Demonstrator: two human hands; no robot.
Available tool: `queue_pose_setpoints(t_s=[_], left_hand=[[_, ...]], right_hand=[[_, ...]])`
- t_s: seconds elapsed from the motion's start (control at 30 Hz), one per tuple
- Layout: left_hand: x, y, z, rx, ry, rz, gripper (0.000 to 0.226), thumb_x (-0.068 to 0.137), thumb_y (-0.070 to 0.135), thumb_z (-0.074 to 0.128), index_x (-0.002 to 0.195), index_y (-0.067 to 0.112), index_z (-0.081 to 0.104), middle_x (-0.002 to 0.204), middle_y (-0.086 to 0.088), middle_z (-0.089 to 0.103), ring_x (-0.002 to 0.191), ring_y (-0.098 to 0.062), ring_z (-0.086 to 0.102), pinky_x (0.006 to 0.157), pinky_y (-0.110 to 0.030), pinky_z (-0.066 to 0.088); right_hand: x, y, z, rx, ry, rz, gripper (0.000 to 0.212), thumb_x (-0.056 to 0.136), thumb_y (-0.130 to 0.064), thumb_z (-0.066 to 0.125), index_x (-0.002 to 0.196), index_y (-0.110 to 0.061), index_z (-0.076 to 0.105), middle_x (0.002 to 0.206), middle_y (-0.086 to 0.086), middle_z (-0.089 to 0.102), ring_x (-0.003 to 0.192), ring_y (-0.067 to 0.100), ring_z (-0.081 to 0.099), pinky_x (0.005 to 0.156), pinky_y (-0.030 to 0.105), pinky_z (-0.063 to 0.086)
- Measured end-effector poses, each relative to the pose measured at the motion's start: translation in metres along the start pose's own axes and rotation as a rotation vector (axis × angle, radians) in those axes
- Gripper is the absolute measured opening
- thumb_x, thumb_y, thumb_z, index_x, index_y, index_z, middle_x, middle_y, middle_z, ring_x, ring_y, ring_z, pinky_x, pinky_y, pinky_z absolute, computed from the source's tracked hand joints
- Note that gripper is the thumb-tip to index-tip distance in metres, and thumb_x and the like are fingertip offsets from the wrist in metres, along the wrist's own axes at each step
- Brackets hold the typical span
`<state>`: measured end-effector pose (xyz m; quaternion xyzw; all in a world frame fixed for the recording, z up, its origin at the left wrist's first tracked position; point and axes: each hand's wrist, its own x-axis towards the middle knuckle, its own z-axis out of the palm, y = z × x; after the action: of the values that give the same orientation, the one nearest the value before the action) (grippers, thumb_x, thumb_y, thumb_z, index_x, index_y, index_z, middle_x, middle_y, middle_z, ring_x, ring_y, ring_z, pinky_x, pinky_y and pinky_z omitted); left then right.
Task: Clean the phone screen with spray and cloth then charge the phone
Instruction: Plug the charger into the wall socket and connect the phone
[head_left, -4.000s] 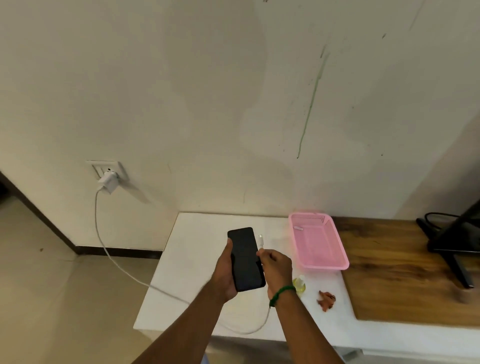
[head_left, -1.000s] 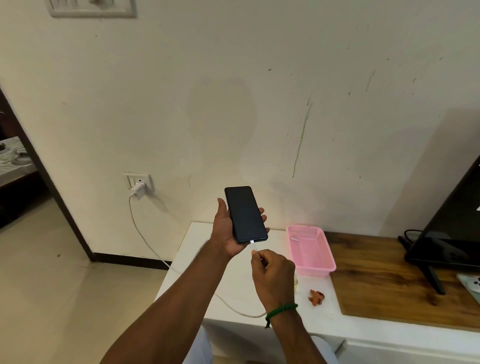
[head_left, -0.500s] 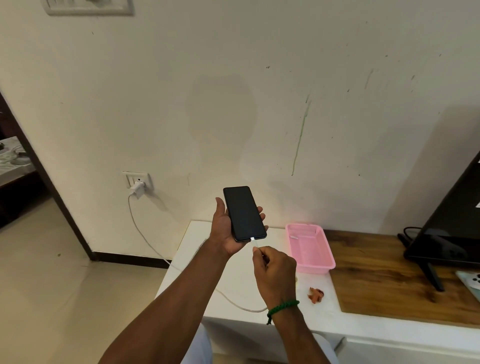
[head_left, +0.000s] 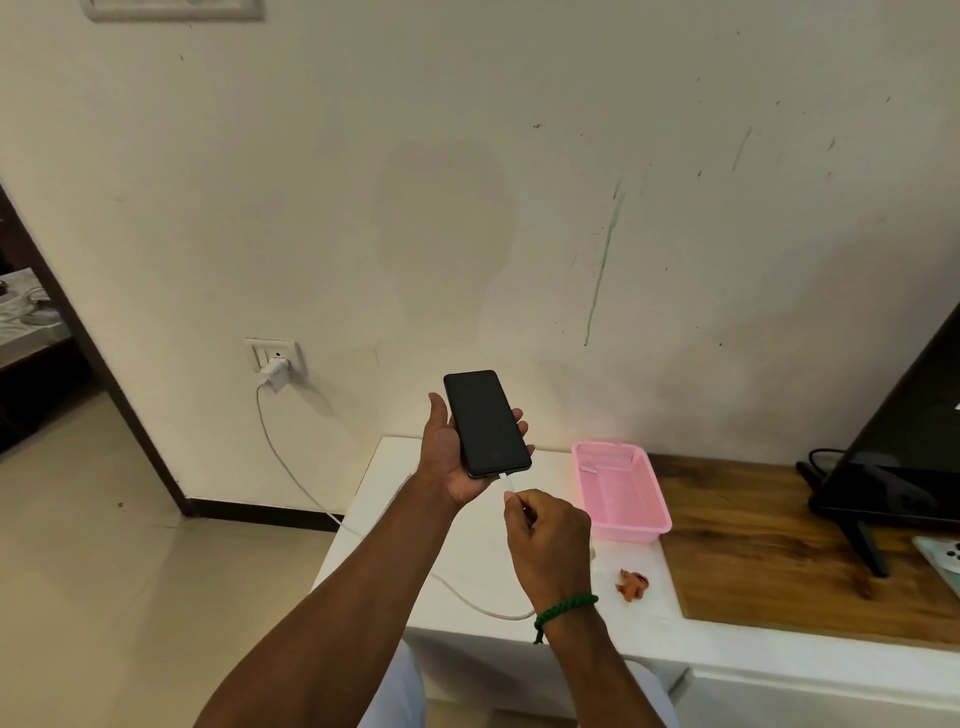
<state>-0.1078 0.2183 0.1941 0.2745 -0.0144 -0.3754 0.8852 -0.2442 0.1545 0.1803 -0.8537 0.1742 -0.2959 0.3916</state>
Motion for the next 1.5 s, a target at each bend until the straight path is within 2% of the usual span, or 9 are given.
queue_pose_setpoints(t_s=[0.27,0.57,0.7,1.13,1.33,1.5], left_hand=[[0.0014,-0.0028,-0.0016,-0.020,0.006,-0.007,0.087,0.084,0.079,0.026,0.128,0.012,0.059,0.110,-0.022,0.066,0.094,-0.037,0.065,0.089,-0.052,0.051],[0.0017,-0.0030,-0.0037,-0.039,0.008,-0.008,0.086,0.085,0.079,0.026,0.125,0.011,0.060,0.107,-0.023,0.067,0.090,-0.037,0.066,0.084,-0.052,0.054],[0.0016,-0.0028,-0.0032,-0.033,0.005,-0.006,0.086,0.085,0.079,0.026,0.129,0.011,0.058,0.107,-0.022,0.067,0.091,-0.037,0.066,0.085,-0.051,0.054],[0.0049,-0.0050,-0.0050,0.008,-0.009,0.035,0.085,0.084,0.079,0.028,0.120,0.011,0.064,0.106,-0.021,0.068,0.089,-0.036,0.067,0.083,-0.051,0.055],[0.0051,-0.0037,-0.0061,0.019,-0.019,0.046,0.086,0.084,0.079,0.028,0.118,0.011,0.066,0.107,-0.020,0.068,0.089,-0.036,0.068,0.084,-0.051,0.055],[0.0042,-0.0030,-0.0057,0.022,-0.039,0.056,0.086,0.083,0.080,0.027,0.115,0.011,0.068,0.108,-0.020,0.067,0.090,-0.035,0.067,0.084,-0.052,0.054]], right_hand=[[0.0006,0.0002,-0.0005,-0.030,-0.009,0.005,0.031,0.090,-0.029,0.058,0.069,-0.007,0.065,0.061,0.008,0.066,0.051,0.009,0.050,0.057,0.012,0.039],[0.0031,-0.0007,-0.0005,-0.032,-0.007,-0.001,0.033,0.090,-0.026,0.058,0.066,-0.005,0.063,0.059,0.010,0.064,0.049,0.009,0.047,0.054,0.014,0.037],[0.0038,-0.0006,0.0005,-0.042,-0.004,0.008,0.032,0.090,-0.028,0.058,0.067,-0.006,0.064,0.060,0.009,0.065,0.048,0.007,0.045,0.054,0.009,0.033],[0.0021,-0.0008,0.0042,-0.066,0.027,0.036,0.032,0.089,-0.027,0.059,0.064,-0.008,0.061,0.056,0.007,0.062,0.042,0.003,0.039,0.051,0.009,0.028],[0.0029,0.0010,0.0023,-0.052,0.000,0.005,0.032,0.090,-0.027,0.058,0.064,-0.007,0.061,0.057,0.008,0.062,0.045,0.005,0.042,0.053,0.010,0.032],[0.0018,0.0015,0.0017,-0.048,-0.030,-0.020,0.032,0.090,-0.026,0.057,0.066,-0.006,0.061,0.059,0.009,0.063,0.051,0.009,0.047,0.057,0.016,0.037]])
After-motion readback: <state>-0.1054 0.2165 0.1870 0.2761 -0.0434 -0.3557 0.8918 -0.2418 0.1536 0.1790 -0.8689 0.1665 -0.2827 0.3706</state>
